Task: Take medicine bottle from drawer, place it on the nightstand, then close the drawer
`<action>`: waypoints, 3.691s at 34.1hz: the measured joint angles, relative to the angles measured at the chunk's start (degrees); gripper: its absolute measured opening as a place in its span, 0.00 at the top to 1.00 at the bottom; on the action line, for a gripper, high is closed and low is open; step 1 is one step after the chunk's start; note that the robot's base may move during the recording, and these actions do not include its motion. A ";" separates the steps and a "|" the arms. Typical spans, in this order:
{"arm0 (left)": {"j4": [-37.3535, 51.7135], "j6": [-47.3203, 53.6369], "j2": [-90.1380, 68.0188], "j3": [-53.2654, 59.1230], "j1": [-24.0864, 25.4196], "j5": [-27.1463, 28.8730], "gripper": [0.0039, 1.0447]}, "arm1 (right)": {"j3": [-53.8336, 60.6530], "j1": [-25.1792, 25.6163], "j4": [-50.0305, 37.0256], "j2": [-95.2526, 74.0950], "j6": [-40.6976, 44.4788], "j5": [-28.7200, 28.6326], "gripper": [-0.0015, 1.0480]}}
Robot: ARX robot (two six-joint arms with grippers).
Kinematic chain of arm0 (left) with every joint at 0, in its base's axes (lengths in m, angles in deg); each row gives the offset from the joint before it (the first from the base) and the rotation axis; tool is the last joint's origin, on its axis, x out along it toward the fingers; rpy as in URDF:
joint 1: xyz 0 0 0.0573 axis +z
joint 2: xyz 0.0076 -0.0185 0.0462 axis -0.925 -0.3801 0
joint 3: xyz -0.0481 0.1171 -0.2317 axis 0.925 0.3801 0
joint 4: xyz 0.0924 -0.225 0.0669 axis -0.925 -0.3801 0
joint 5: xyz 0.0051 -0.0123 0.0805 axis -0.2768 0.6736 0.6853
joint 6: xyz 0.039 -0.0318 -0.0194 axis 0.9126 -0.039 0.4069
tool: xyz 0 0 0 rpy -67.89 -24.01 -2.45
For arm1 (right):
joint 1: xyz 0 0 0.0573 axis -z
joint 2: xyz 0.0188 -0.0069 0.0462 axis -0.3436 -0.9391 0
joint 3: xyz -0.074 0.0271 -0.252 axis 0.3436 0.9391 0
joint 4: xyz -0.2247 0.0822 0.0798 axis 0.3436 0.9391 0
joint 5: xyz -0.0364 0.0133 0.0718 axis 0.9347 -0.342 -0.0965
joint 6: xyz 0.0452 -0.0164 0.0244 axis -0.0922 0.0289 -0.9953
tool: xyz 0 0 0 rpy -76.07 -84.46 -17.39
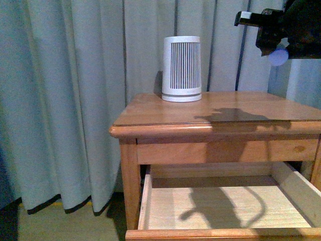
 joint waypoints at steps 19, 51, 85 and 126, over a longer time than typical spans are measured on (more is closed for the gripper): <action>0.00 0.00 0.00 0.00 -0.02 -0.02 0.06 | -14.03 5.62 3.91 -20.11 2.19 -1.77 0.57; 0.00 0.00 0.00 0.00 -0.02 0.00 0.06 | 47.32 2.89 -12.28 37.79 -2.34 0.42 0.07; 0.00 0.00 0.00 0.00 -0.02 -0.02 0.06 | 53.37 -1.29 -52.46 -7.61 8.76 2.43 0.07; 0.00 0.00 0.00 0.00 -0.02 -0.02 0.06 | 67.52 4.68 -30.36 32.96 6.99 6.91 0.07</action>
